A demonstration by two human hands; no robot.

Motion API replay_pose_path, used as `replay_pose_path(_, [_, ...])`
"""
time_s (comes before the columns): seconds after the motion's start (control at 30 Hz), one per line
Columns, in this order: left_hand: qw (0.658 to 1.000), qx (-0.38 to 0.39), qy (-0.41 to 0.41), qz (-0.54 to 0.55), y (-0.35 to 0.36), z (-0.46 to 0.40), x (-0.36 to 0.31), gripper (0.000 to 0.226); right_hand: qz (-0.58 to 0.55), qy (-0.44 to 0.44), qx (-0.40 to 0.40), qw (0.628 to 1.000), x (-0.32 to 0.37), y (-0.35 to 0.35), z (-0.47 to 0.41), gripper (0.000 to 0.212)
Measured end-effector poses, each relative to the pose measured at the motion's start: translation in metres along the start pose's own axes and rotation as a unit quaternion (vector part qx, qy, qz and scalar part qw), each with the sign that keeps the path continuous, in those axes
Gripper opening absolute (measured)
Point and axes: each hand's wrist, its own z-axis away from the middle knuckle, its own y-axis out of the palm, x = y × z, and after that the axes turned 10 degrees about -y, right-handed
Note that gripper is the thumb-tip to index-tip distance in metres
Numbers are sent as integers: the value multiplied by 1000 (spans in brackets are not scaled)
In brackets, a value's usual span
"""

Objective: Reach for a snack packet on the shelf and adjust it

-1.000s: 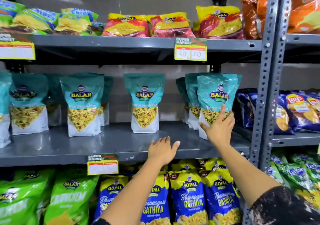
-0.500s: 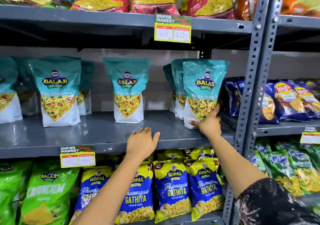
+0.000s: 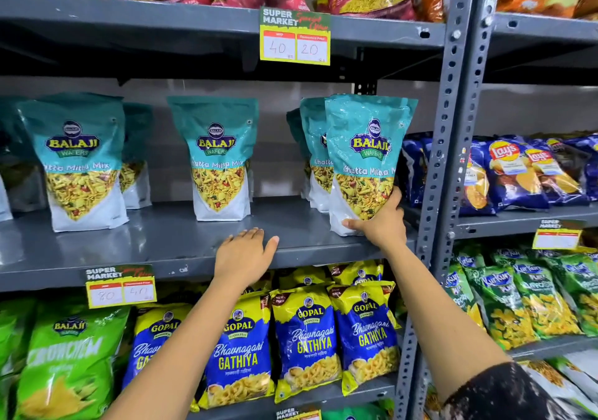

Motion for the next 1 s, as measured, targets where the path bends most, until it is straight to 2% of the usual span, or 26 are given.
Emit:
replay_pose_path(0.33, [999, 46, -10, 0, -12, -2, 6, 64, -13, -10, -7, 1000, 12, 9, 13, 126])
replay_pose_path(0.4, [997, 73, -2, 2, -17, -6, 9, 65, 3, -37, -60, 998, 18, 19, 23, 126])
replay_pose_path(0.47, [995, 105, 1, 2, -22, -9, 17, 66, 11, -95, -138, 986, 31, 31, 36, 122])
replay_pose_path(0.53, [991, 131, -8, -4, -25, -12, 36, 67, 3, -165, -178, 970, 51, 45, 49, 113])
replay_pose_path(0.7, [982, 179, -57, -24, -36, -27, 103, 68, -21, -258, -80, 963, 113, 101, 60, 100])
replay_pose_path(0.9, [974, 209, -87, -28, -44, -46, 186, 67, -21, -259, 61, 964, 170, 183, 55, 104])
replay_pose_path(1.0, [970, 223, -94, -15, -47, -52, 220, 70, 8, -254, 93, 963, 191, 218, 53, 111])
